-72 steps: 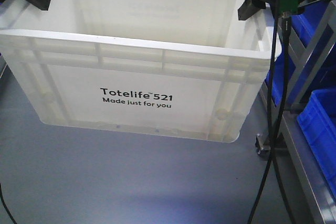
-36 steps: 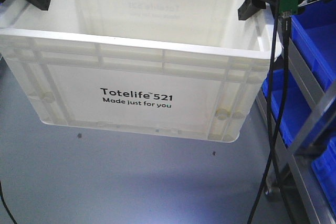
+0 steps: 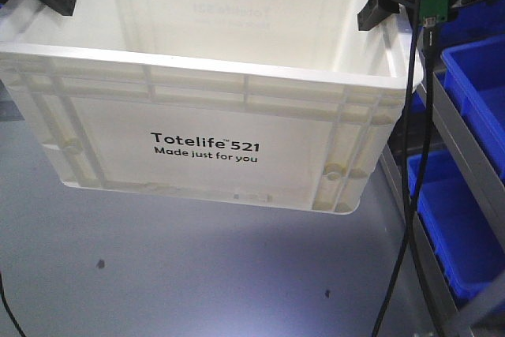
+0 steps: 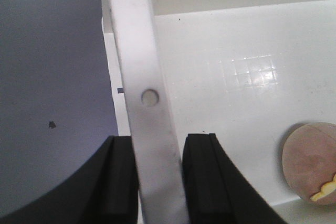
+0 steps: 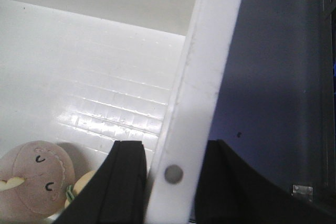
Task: Place moving items into box and shelve
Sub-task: 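Hold the crate raised while the base turns toward the blue-bin shelf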
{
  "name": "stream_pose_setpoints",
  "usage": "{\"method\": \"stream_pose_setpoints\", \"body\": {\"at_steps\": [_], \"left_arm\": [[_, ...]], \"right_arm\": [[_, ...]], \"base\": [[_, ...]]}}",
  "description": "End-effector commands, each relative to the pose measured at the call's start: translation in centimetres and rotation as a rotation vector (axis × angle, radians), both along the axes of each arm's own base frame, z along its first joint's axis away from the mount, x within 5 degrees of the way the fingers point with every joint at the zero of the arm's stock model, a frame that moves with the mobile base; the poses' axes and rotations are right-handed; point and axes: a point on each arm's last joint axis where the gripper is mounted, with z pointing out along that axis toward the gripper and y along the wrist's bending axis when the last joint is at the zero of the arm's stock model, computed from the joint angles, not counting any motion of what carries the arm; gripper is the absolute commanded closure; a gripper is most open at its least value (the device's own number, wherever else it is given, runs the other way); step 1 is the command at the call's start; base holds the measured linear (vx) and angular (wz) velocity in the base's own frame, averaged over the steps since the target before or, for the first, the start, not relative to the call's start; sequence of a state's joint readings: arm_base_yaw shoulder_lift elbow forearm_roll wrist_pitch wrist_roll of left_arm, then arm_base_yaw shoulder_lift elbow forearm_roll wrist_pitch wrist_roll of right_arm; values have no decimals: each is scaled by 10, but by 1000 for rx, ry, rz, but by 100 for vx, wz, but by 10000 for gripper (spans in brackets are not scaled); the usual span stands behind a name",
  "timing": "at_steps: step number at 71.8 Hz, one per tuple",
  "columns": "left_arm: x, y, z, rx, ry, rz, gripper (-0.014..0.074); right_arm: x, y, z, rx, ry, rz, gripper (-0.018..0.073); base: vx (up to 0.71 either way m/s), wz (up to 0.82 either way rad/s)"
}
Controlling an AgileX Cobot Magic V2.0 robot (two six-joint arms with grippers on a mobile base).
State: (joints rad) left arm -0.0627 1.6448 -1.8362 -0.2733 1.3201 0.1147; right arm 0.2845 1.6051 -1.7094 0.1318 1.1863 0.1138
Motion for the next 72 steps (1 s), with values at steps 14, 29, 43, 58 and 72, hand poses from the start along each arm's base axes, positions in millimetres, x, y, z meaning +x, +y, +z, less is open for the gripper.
{"method": "stream_pose_setpoints", "body": {"at_steps": [14,29,43,58,72], "left_arm": [[-15,-13,41,-143,-192,-34,614],[-15,-13,41,-143,-192,-34,614],[-15,-13,41,-143,-192,-34,614],[-15,-13,41,-144,-192,-34,614],[-15,-13,41,-143,-192,-34,614]], "right_arm": [[-12,7,39,137,-187,45,571],[-12,7,39,137,-187,45,571],[-12,7,39,137,-187,45,571],[-12,7,39,136,-187,45,571],[-12,7,39,137,-187,45,571]], "base": [[47,-2],[45,5],[45,13],[44,21],[44,25]]}}
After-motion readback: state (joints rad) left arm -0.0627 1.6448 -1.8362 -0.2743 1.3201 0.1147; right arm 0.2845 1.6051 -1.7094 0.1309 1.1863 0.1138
